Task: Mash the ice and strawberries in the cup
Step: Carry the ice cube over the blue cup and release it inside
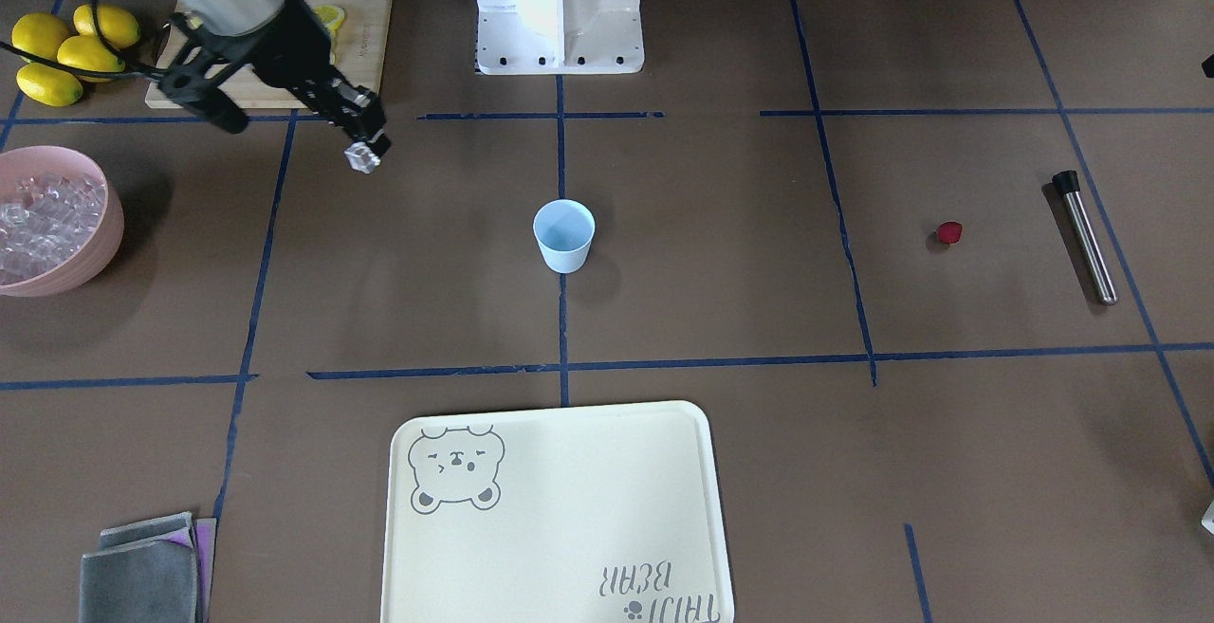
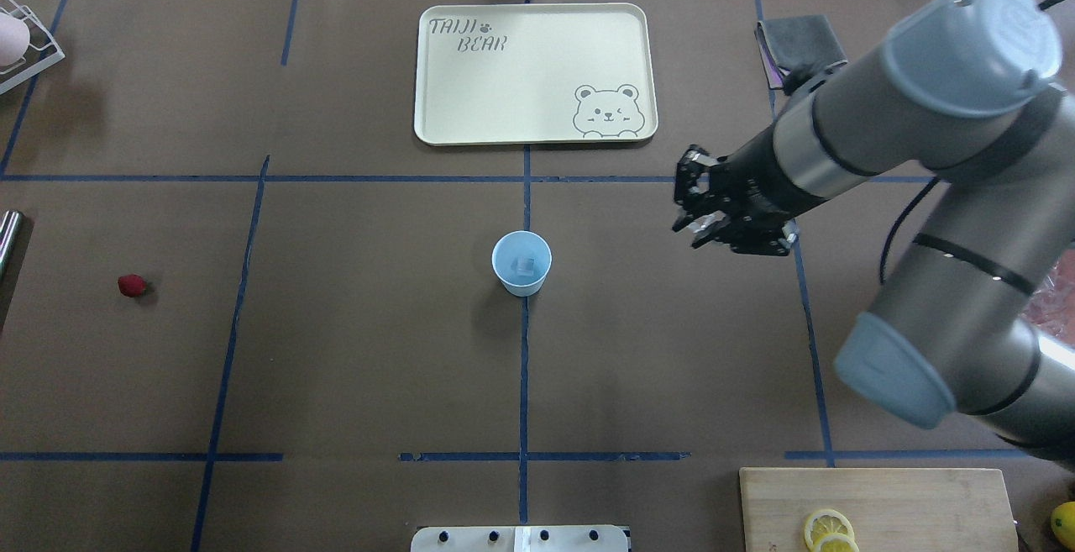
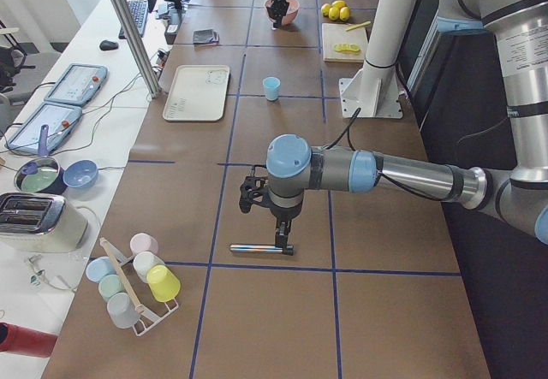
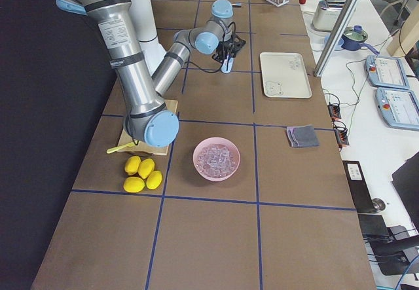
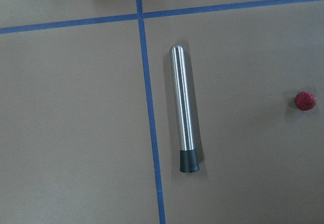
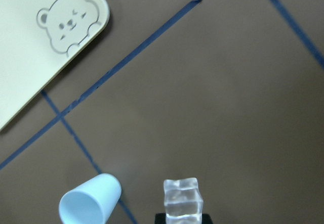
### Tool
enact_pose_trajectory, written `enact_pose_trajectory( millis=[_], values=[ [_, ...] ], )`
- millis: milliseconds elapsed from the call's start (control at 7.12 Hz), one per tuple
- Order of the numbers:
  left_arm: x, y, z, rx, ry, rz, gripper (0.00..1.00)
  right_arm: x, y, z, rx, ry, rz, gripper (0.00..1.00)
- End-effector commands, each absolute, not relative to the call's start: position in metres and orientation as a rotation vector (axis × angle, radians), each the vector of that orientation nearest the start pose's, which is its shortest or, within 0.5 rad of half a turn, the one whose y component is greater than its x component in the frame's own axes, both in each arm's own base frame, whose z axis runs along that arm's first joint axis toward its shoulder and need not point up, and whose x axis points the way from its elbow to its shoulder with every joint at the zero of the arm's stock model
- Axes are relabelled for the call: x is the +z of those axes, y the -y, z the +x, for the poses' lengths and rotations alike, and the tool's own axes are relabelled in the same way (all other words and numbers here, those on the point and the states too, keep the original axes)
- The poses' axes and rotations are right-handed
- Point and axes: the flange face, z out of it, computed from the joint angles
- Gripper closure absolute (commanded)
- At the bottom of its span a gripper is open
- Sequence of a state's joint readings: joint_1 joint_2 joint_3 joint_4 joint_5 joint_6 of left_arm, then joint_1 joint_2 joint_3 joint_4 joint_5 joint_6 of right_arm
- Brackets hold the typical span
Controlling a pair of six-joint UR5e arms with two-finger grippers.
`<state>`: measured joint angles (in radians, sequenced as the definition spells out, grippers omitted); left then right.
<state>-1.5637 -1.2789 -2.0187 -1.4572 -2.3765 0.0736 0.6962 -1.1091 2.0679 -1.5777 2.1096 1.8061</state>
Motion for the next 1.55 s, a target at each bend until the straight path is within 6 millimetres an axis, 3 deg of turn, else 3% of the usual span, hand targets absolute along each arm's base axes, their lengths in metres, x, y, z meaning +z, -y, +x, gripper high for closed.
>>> enact_pose_trajectory(
  millis=[0,281,422,703,984,1124,1265,1405],
  values=[
    [0.575,0.366,-0.059,0.092,-0.804,0.063,0.0,0.136,0.385,-0.445,0.529,1.077,-0.213,1.0],
    [0.575,0.366,-0.059,0.092,-0.804,0.063,0.0,0.151,0.402,-0.488,0.495,1.158,-0.191,1.0],
    [0.575,0.367,-0.059,0.093,-0.805,0.064,0.0,0.149,0.411,-0.502,0.496,1.154,-0.19,1.0],
    [0.574,0.367,-0.059,0.094,-0.805,0.067,0.0,0.148,0.422,-0.523,0.515,1.131,-0.166,1.0],
    [0.57,0.366,-0.059,0.096,-0.805,0.072,0.0,0.161,0.423,-0.54,0.515,1.094,-0.175,0.97],
    [0.569,0.366,-0.059,0.095,-0.805,0.07,0.0,0.162,0.423,-0.543,0.513,1.089,-0.176,0.74],
    [0.569,0.366,-0.059,0.095,-0.805,0.069,0.0,0.164,0.419,-0.546,0.508,1.085,-0.183,0.62],
    [0.569,0.366,-0.059,0.095,-0.805,0.069,0.0,0.165,0.419,-0.546,0.507,1.085,-0.182,0.41]
  ],
)
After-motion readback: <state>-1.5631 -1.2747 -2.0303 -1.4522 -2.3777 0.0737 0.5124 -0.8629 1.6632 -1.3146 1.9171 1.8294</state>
